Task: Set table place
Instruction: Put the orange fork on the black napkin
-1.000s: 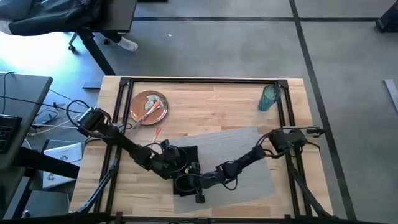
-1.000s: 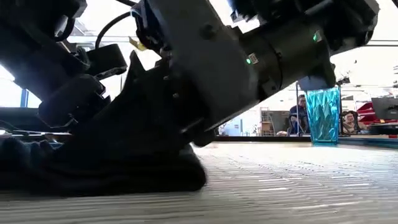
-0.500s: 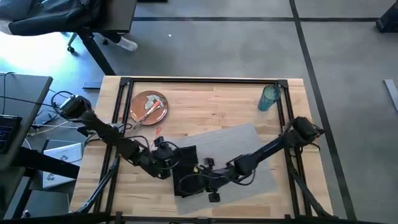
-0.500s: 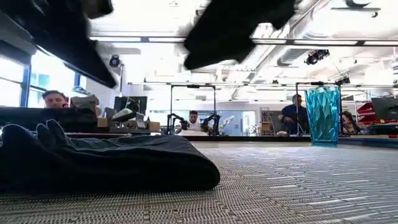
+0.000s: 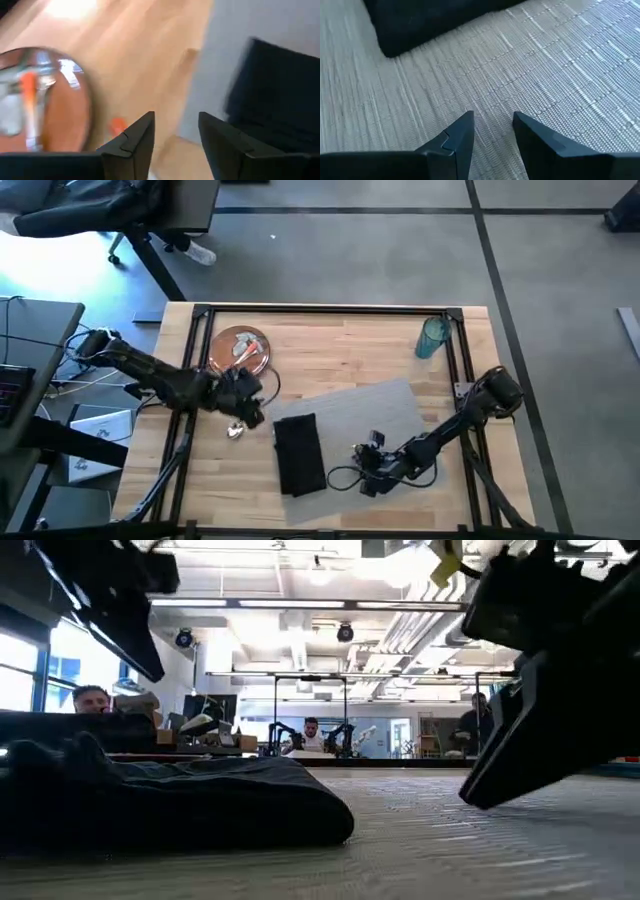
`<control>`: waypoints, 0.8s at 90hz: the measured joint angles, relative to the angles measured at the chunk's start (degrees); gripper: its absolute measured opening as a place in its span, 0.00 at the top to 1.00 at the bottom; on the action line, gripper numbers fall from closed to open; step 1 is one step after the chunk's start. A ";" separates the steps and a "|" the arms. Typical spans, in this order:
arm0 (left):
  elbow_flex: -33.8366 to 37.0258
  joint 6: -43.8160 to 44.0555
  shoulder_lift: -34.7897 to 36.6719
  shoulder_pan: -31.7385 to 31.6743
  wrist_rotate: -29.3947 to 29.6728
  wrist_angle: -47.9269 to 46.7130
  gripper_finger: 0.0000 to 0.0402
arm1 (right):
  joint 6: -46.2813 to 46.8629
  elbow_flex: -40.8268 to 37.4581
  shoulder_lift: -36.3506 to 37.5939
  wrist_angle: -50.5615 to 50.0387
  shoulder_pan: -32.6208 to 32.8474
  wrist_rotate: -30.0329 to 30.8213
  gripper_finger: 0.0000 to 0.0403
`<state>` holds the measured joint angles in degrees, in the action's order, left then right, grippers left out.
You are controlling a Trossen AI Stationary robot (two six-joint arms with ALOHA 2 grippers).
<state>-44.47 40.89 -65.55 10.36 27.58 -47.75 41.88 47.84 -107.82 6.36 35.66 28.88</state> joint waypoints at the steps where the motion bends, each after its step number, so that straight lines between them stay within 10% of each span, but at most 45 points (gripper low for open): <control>1: 0.00 -0.59 -0.02 -1.09 -0.20 -0.11 0.59 | -0.23 -0.19 0.02 0.33 -0.09 0.21 0.69; 36: 0.00 -23.07 -6.26 -32.42 -11.67 4.54 0.52 | -17.31 -1.01 8.25 1.20 -7.07 -8.27 0.69; 72: 0.02 -40.16 -18.88 -45.16 -16.71 10.19 0.58 | -17.75 -1.01 11.75 -2.37 -7.12 -6.55 0.69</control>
<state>-44.45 0.73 -84.42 -34.81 10.87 -37.56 24.13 46.83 -96.07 4.00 28.54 22.33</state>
